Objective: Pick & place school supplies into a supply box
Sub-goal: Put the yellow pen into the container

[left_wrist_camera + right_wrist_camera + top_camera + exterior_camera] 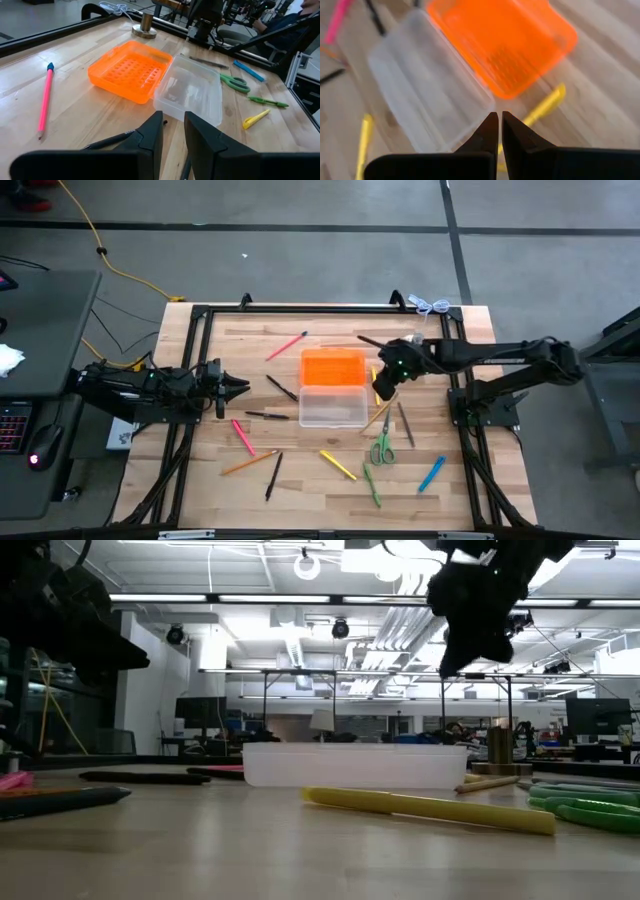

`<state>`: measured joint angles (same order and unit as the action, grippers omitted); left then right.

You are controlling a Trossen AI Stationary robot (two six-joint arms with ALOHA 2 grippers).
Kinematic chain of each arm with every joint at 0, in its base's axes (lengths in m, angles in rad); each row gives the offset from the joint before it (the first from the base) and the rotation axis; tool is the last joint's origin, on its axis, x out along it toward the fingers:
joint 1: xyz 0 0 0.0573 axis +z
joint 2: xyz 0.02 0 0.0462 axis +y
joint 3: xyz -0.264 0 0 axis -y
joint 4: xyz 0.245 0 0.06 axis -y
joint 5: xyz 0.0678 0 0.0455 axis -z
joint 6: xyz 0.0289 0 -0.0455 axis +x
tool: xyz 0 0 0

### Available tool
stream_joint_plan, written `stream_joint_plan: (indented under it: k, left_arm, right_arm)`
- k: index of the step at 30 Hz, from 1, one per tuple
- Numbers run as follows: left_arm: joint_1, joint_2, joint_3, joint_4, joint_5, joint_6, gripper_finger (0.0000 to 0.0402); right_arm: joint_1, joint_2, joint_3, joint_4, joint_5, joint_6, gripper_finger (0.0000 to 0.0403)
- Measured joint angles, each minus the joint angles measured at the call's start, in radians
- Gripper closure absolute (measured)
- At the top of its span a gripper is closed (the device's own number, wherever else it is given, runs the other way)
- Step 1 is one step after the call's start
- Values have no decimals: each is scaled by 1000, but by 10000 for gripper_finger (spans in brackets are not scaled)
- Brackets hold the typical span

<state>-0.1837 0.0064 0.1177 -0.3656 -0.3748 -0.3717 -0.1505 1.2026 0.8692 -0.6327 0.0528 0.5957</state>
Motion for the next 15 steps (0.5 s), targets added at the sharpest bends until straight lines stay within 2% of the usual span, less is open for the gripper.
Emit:
stream_joint_plan:
  k: [8,15]
  left_arm:
    - [0,0,0,0,0,0,291]
    - [0,0,0,1,0,0,291]
  right_arm:
    - [0,23,0,-59,-7,28,402]
    - [0,23,0,-59,-2,-17,402]
